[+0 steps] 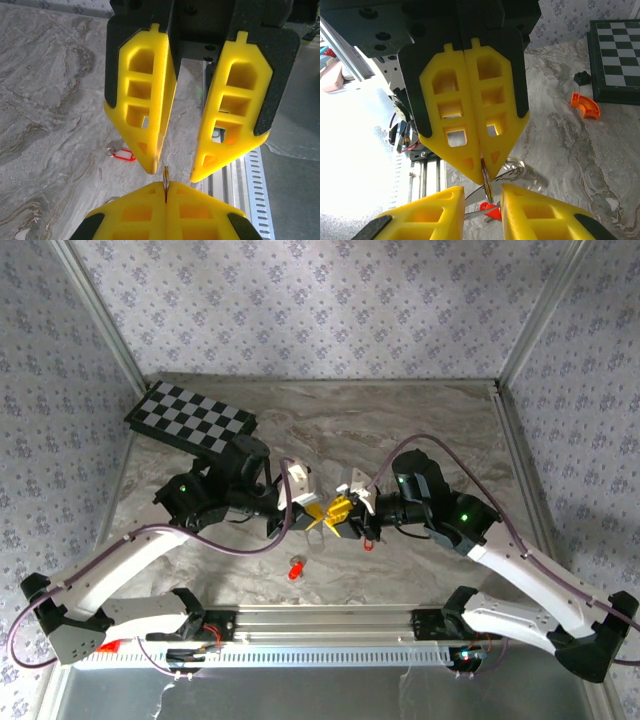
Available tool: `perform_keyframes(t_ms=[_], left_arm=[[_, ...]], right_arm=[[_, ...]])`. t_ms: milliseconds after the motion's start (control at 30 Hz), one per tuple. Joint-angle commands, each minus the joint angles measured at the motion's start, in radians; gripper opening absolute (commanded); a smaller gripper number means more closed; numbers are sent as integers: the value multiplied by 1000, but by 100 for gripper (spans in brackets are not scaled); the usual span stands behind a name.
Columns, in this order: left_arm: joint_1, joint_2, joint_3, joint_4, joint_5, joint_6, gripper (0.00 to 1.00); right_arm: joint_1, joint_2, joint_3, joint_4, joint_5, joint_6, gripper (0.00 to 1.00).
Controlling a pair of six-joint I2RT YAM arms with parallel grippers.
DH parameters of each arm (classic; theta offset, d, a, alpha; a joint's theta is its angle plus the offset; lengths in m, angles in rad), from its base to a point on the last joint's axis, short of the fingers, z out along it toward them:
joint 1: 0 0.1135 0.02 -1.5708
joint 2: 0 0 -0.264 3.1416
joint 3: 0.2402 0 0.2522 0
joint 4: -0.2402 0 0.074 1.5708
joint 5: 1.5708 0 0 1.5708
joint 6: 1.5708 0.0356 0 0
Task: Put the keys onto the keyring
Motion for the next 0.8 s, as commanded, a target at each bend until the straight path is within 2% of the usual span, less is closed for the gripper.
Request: perform_keyframes(t_ms=[0,167,300,533,633,767], left_arm=[[-10,1,37,28,8,17,0],[-11,1,37,28,8,21,0],[-14,1,37,28,8,19,0],[-16,-1,31,34,15,15,0],[-17,-21,13,65,14,-10,14],[-7,-79,-49,143,-7,-65,22]], right_arm=[[8,7,36,-13,12,-18,24],[11,10,36,-12,16,-19,17],[11,10,39,-16,25,-21,0],[14,5,39,-15,35,-20,0],[14,-4,35,-9,42,-20,0],[12,-40,-3,63,49,17,0]])
